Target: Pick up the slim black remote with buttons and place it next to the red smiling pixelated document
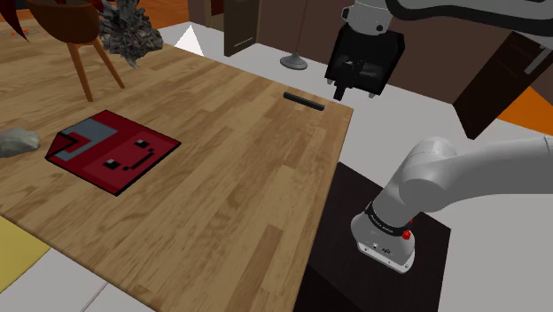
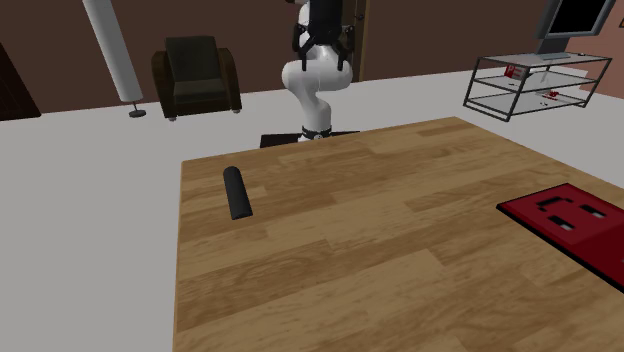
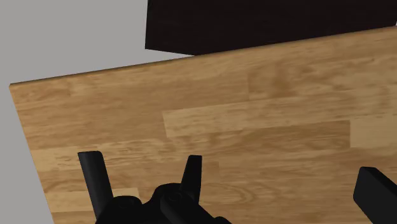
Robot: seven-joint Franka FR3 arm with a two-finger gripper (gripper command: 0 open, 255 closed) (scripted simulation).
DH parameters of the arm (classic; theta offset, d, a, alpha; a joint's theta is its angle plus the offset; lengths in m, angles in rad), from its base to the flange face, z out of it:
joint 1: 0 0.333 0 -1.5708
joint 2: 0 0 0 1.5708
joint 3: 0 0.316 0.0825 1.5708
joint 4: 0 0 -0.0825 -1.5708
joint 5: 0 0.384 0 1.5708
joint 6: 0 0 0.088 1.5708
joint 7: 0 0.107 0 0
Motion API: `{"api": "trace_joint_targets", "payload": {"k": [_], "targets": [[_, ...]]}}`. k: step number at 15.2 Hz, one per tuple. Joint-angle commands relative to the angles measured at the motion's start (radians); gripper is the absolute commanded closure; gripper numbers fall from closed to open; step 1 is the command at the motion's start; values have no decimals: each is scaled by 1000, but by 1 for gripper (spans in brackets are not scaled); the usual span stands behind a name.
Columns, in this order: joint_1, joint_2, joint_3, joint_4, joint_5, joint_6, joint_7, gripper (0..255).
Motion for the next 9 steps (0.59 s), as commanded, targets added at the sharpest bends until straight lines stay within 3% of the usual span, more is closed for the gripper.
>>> {"api": "trace_joint_targets", "payload": {"k": [1, 9], "targets": [[0, 0, 0, 0, 0, 0, 0, 0], [-27, 209, -117, 2, -78, 231, -127, 0]]}}
